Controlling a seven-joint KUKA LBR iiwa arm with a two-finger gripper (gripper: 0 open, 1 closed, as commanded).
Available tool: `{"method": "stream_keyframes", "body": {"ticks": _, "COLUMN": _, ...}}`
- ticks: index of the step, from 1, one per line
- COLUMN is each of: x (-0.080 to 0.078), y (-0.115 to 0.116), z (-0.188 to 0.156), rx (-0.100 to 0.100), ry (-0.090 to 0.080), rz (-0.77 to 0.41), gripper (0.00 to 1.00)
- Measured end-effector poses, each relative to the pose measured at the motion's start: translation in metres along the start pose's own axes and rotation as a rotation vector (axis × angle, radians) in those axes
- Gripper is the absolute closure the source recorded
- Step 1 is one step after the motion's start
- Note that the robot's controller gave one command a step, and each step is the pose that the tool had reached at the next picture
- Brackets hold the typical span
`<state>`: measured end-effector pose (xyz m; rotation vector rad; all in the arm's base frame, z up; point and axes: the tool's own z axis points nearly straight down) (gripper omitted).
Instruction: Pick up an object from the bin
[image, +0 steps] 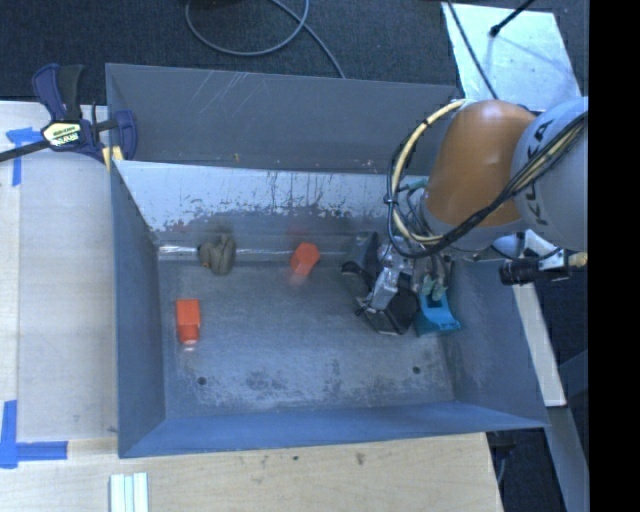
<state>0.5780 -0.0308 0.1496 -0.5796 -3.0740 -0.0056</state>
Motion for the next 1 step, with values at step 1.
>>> {"method": "stream_keyframes", "body": {"ticks": 1, "x": -0.003, "y": -0.0021, "z": -0.0625, "rx": 0.001, "ry": -0.007, "rz": -0.022, "gripper": 1.0}}
